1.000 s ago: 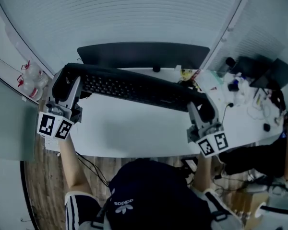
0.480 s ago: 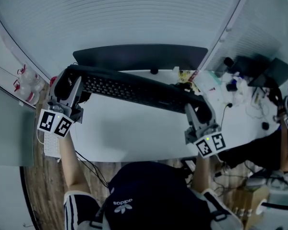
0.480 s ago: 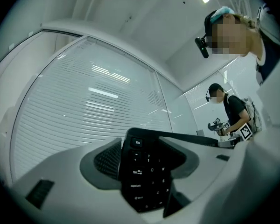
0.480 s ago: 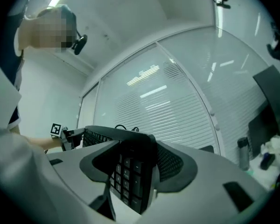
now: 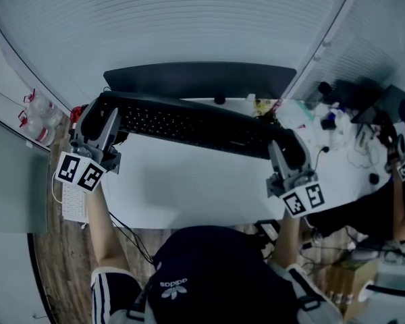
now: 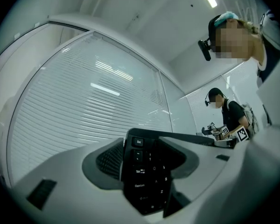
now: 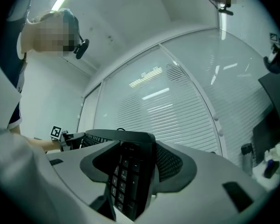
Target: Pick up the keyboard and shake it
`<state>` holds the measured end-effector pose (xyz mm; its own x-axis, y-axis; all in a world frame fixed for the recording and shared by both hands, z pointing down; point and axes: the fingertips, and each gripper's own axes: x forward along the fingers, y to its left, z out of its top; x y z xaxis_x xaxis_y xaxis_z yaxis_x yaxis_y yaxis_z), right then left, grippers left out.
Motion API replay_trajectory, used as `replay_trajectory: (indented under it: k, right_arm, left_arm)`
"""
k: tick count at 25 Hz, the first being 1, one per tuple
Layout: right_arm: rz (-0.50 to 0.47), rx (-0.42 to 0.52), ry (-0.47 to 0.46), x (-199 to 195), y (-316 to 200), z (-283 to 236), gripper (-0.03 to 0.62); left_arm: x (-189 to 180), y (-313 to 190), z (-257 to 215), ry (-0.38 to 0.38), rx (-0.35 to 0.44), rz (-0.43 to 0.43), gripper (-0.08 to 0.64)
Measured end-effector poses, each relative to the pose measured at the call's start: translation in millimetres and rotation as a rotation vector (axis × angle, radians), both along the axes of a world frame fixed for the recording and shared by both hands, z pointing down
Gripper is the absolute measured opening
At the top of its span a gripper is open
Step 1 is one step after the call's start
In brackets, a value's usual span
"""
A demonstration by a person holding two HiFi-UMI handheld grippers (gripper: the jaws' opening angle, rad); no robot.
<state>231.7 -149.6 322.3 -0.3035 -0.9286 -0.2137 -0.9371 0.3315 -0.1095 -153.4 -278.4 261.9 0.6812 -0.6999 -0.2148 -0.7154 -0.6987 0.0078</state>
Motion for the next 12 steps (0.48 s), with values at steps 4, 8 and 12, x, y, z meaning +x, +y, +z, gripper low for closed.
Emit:
replay_trajectory:
  k: [4, 8, 12]
  right_arm:
    - [-0.023, 0.025, 0.105, -1, -4, -20, 0.229]
    - [-0.044, 0.02, 0.214, -2, -9, -33, 0.229]
    - [-0.074, 0.01, 0.309, -6, -11, -37, 0.229]
  left_arm:
    - [-3, 0, 23, 0.057, -0.046, -0.004, 0.231]
    - [-3, 4, 62, 0.109, -0.117, -0.013, 0.232]
    - [-2, 14, 97, 0.149, -0.176, -0.027, 0.232]
